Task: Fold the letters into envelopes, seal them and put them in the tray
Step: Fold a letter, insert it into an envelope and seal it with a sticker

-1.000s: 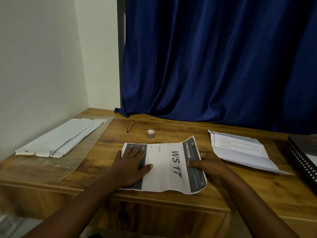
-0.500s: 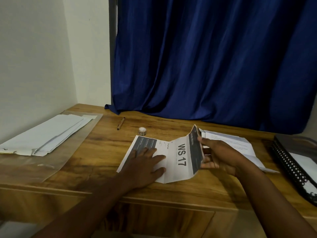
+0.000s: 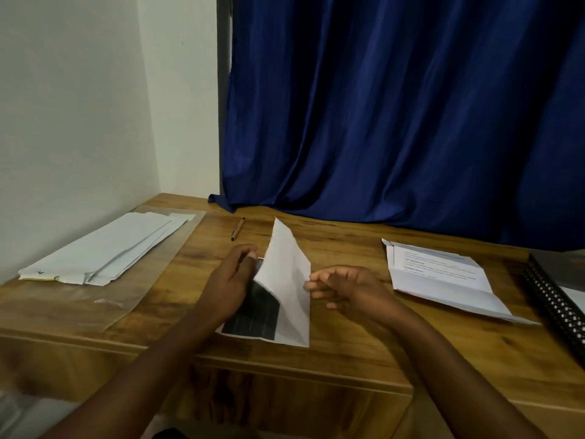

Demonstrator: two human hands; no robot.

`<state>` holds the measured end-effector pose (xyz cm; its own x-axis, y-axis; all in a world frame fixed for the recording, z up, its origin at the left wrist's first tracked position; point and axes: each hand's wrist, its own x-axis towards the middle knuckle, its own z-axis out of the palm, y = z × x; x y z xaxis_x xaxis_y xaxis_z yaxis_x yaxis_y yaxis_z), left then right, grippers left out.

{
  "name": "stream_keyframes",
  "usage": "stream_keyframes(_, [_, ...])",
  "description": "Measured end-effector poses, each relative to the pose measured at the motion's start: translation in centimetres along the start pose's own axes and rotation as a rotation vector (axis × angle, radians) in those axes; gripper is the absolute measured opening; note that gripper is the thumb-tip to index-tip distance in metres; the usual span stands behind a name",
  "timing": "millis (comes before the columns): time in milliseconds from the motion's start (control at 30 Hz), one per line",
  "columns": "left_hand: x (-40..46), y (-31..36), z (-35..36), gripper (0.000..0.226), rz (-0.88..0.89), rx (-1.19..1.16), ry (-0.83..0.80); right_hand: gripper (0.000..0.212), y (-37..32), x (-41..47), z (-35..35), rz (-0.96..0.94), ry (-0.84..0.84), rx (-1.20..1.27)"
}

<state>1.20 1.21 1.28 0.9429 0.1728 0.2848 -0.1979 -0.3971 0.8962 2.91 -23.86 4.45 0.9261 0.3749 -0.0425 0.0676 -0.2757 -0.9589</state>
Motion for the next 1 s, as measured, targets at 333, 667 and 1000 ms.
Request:
stream_keyframes(333, [0.3, -0.8, -2.7, 0.040, -0.204, -0.651, 0.167, 0.034, 1.6, 3.2, 2.3, -0.260, -0.101, -0.782])
stream_keyframes(667, [-1.1, -0.4, -0.9, 0.026, 0.231, 0.332, -0.194, 0.029, 0.8, -2.4, 2.7, -0.247, 0.110, -1.046])
stream_keyframes(1000, [1.1, -1.1, 4.2, 0.062, 0.289, 0.920, -0.424, 0.051, 2.3, 3.8, 6.3, -0.254, 0.182, -0.896])
